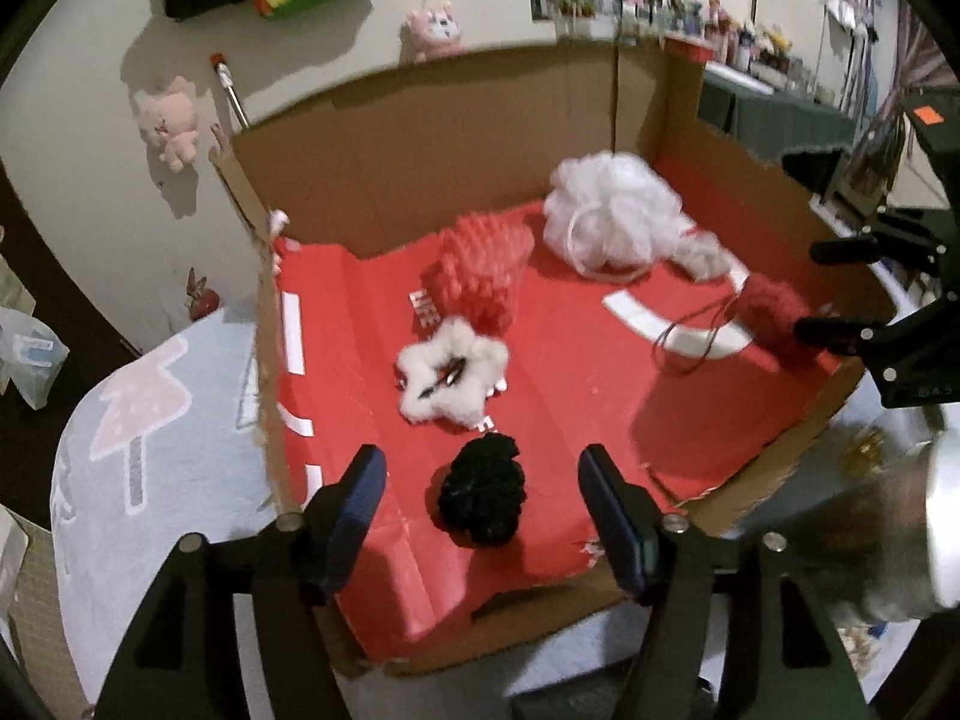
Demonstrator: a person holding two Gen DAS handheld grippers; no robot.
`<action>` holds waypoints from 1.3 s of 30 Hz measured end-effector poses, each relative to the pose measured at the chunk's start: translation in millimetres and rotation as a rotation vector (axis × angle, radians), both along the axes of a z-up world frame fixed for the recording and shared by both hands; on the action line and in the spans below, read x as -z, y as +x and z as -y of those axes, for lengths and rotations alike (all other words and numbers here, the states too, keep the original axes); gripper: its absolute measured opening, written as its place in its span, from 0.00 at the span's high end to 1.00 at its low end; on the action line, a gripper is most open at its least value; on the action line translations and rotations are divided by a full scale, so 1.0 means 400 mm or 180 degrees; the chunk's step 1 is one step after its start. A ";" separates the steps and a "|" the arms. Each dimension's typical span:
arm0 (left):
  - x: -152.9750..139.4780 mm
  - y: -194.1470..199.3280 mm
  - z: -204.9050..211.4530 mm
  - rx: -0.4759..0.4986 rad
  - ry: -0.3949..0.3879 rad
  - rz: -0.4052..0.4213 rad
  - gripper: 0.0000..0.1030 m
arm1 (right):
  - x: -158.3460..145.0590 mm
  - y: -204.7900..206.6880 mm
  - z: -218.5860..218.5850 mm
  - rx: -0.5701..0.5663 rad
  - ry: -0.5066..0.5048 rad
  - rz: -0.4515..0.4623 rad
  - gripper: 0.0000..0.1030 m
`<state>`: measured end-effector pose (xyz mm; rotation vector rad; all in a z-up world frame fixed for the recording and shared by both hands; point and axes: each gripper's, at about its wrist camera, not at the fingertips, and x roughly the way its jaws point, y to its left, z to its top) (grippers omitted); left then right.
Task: Organize soft objects
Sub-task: 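Lower the pom-pom and red toy into the box and open both grippers, then withdraw both grippers from the box back toward the remaining items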
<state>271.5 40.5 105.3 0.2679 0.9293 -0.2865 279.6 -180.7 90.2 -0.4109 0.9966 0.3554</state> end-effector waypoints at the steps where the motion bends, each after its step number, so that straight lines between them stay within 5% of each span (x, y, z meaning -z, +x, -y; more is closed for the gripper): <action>1: -0.012 -0.010 -0.003 -0.0011 -0.0041 0.0050 0.27 | -0.014 -0.005 0.006 0.0023 0.0033 0.0041 0.36; 9: -0.117 -0.132 -0.023 -0.0107 -0.0456 0.0518 0.09 | -0.145 -0.103 0.041 0.0126 0.0382 0.0411 0.27; 14: -0.176 -0.240 -0.016 -0.0086 -0.0676 0.0829 0.01 | -0.215 -0.210 0.048 0.0123 0.0594 0.0751 0.14; 20: -0.207 -0.370 -0.003 -0.0098 -0.0887 0.1147 0.00 | -0.252 -0.353 0.043 0.0146 0.0734 0.1122 0.11; 28: -0.188 -0.513 0.008 -0.0271 -0.1007 0.1411 0.00 | -0.229 -0.515 0.042 0.0235 0.0859 0.1479 0.06; 39: -0.049 -0.572 0.039 -0.0415 -0.0901 0.1249 0.00 | -0.104 -0.618 0.046 0.0450 0.1064 0.1484 0.06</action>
